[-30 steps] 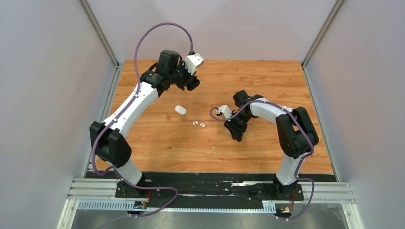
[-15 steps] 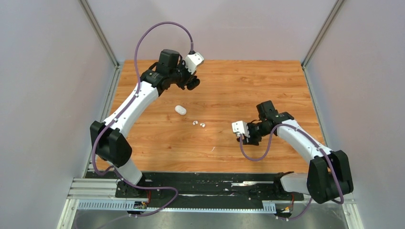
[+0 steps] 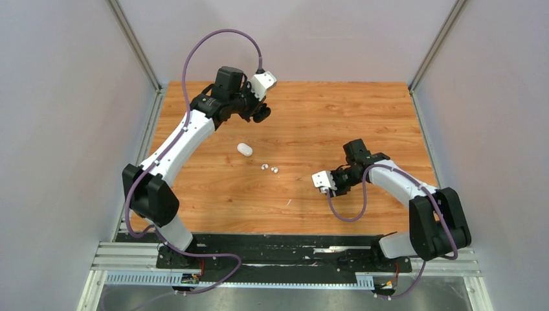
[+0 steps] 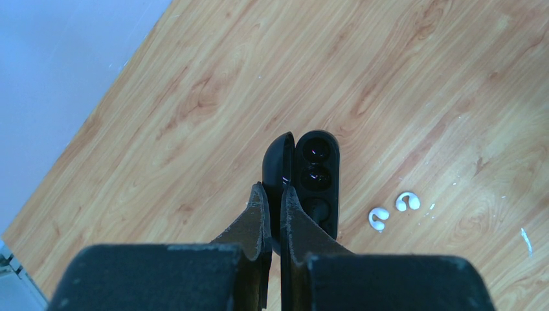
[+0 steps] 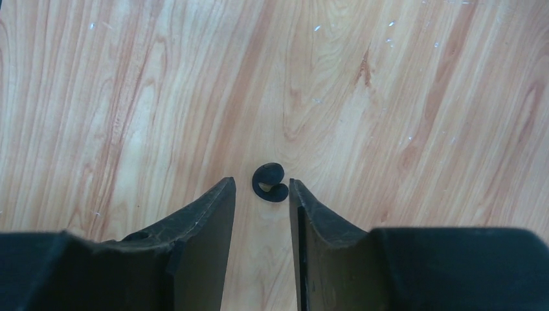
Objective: Insert the wireless bluetooth earbuds into the charging case
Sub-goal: Pick up the right earbud from the center of the board, then insert the right earbud into the right side groove of the charging case.
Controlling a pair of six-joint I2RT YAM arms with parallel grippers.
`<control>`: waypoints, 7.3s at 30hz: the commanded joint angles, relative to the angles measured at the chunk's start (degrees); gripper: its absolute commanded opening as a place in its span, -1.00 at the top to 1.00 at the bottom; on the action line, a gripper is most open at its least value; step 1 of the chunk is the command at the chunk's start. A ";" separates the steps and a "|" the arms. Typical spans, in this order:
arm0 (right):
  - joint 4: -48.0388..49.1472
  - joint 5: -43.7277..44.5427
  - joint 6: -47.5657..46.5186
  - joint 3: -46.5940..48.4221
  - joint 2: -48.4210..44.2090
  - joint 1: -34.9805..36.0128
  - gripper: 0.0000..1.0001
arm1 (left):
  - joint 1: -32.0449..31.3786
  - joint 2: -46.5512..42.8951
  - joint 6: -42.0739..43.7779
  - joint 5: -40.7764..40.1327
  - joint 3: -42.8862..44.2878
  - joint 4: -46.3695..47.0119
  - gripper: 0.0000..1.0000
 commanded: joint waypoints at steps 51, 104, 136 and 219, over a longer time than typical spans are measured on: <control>0.20 1.41 4.01 9.07 9.77 0.22 1.00 | 0.11 0.87 -0.05 1.15 2.03 0.95 1.00; -9.41 -10.09 27.34 54.11 18.84 9.12 1.00 | -3.22 -3.00 22.13 29.56 -3.86 -0.88 1.00; -9.53 -6.38 22.11 50.80 17.27 11.59 0.99 | -3.34 -0.37 10.01 27.70 -0.77 1.91 1.00; 9.17 -0.99 46.25 42.81 5.86 9.93 0.24 | -3.32 -0.52 7.28 22.24 -2.71 6.30 1.00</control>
